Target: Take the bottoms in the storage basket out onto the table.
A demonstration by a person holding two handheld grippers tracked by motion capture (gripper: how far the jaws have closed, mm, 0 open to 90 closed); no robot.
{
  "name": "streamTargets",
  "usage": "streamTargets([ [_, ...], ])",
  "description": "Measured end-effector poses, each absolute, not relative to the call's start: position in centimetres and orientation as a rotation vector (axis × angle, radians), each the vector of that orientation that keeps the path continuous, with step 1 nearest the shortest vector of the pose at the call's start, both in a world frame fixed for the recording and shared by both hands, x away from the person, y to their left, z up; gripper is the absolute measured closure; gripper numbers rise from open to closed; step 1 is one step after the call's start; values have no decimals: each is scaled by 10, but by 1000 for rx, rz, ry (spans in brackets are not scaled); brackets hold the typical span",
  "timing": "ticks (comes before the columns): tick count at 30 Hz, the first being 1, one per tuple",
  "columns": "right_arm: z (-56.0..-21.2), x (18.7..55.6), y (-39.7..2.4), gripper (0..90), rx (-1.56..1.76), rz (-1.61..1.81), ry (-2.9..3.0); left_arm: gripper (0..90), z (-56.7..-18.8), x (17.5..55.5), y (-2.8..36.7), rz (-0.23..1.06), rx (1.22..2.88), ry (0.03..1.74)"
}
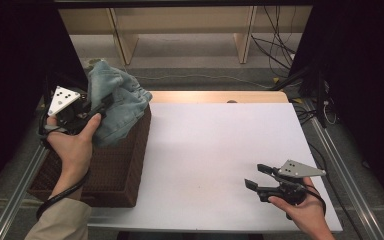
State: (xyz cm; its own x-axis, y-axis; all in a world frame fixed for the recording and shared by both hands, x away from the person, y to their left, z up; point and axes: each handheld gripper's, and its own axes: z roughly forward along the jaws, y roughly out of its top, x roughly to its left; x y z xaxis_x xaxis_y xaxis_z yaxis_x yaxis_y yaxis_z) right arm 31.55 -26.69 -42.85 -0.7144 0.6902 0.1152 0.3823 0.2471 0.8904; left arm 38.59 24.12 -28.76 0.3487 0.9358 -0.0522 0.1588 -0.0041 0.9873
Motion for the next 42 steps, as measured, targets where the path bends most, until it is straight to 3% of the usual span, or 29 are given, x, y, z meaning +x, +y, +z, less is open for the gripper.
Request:
streamTargets([
  [42,-428,315,-267,294,990,1461,2221,744,-282,378,221,799,1487,984],
])
